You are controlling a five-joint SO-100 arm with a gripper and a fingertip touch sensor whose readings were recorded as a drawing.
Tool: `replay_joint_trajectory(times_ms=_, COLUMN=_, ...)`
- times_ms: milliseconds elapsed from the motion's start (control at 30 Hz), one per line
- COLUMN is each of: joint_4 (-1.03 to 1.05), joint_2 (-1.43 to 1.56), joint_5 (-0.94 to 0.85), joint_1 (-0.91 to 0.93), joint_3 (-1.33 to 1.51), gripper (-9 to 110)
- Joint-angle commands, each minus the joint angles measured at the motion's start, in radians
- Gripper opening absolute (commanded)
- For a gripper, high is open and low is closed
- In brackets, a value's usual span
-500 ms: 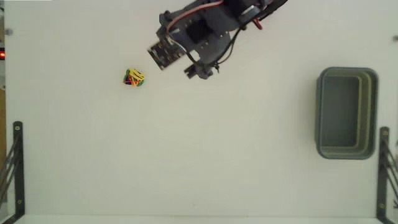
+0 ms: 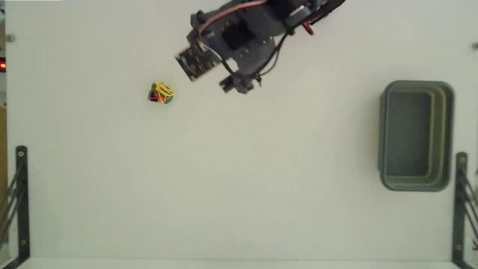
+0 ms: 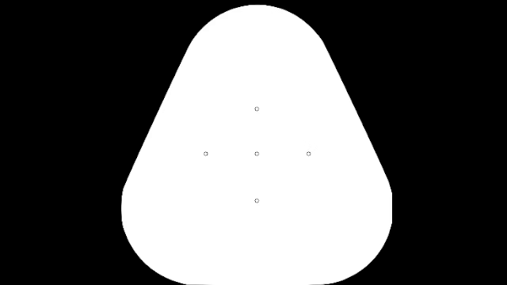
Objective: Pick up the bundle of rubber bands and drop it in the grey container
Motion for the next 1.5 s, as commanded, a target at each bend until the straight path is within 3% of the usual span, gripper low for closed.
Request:
replay_joint_trajectory(times_ms=0, joint_4=0.002, joint_2=0.032, joint_5=0.005, joint_1=0.036, joint_3=0.005, gripper=110)
replay_joint_trajectory(times_ms=933, joint_4=0.002, joint_2=0.032, joint_5=0.005, joint_1=0.071, joint_3=0.005, gripper=110)
replay_joint_trajectory(times_ms=1467, joint_4=-0.166, joint_2=-0.179, joint_5=0.005, joint_1=0.071, joint_3=-0.038, gripper=110)
